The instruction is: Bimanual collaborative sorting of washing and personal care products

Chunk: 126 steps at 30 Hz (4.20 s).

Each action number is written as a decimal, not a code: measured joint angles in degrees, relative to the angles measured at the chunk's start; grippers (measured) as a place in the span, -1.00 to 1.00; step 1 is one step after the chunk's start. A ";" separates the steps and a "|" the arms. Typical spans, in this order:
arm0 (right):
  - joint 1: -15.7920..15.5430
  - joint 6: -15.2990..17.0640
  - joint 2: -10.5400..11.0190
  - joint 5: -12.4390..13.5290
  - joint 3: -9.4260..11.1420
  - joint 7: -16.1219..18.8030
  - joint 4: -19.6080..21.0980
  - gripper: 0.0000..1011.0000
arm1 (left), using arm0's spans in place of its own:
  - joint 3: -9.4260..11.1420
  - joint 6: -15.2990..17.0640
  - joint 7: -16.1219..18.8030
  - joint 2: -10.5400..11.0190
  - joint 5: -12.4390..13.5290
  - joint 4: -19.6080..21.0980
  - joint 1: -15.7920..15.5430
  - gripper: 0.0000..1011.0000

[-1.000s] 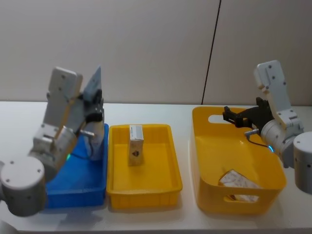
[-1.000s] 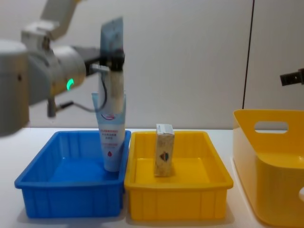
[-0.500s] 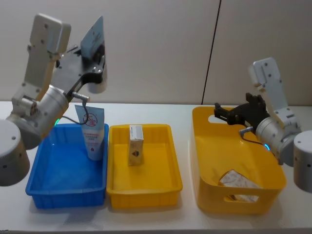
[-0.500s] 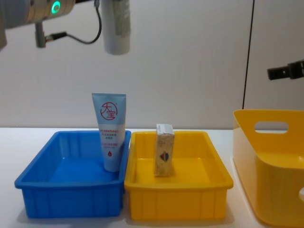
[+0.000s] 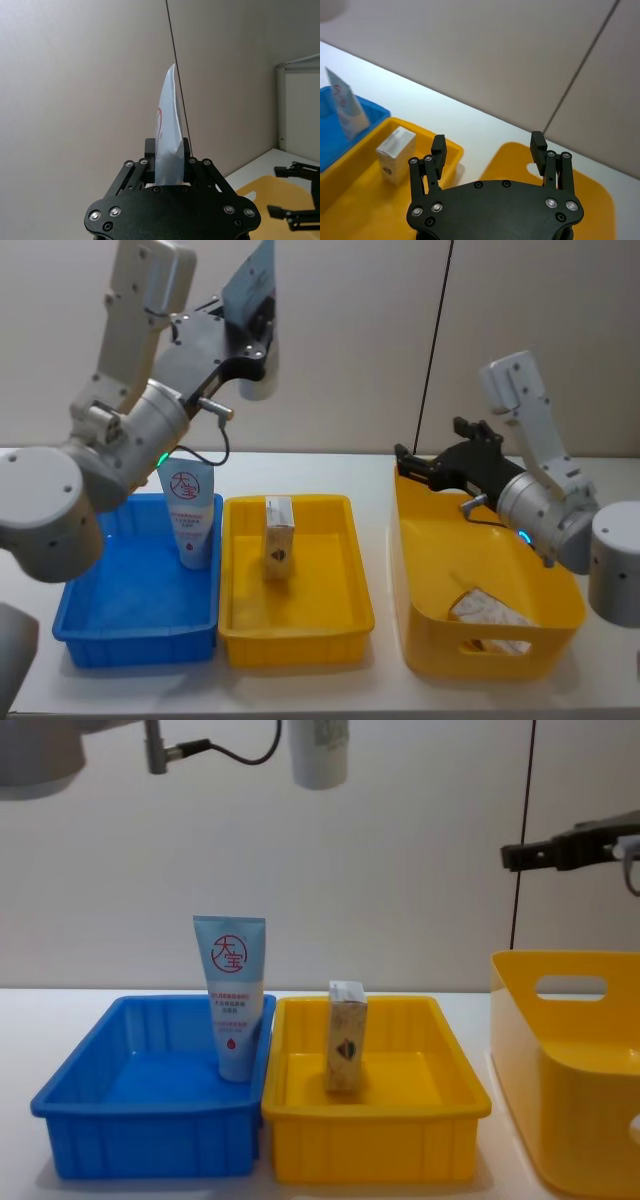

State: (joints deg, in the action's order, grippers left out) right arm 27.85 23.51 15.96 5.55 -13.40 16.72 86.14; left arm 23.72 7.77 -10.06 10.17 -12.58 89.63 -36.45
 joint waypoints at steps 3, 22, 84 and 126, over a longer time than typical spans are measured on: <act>0.59 -1.32 0.28 0.10 -0.85 1.64 -0.61 0.98 | 0.51 -0.70 -0.55 -0.76 0.20 -1.23 -0.73 -0.53; 6.86 -8.86 1.26 -2.44 -9.32 9.85 -6.97 0.99 | 1.98 -2.57 -2.22 -3.92 0.98 -6.06 -2.14 -0.53; 12.56 -13.66 -2.81 -3.08 -13.26 8.33 -14.60 0.87 | 1.96 -1.66 -3.50 -7.90 2.70 -9.37 1.61 -0.53; 13.03 -13.71 -3.38 -2.40 -13.27 8.42 -15.43 -0.23 | 2.05 -1.47 -3.66 -8.12 2.95 -9.15 1.90 -0.08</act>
State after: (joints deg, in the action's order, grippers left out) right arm 40.88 9.79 12.58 3.15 -26.67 25.15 70.71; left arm 25.77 6.30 -13.73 2.05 -9.63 80.48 -34.55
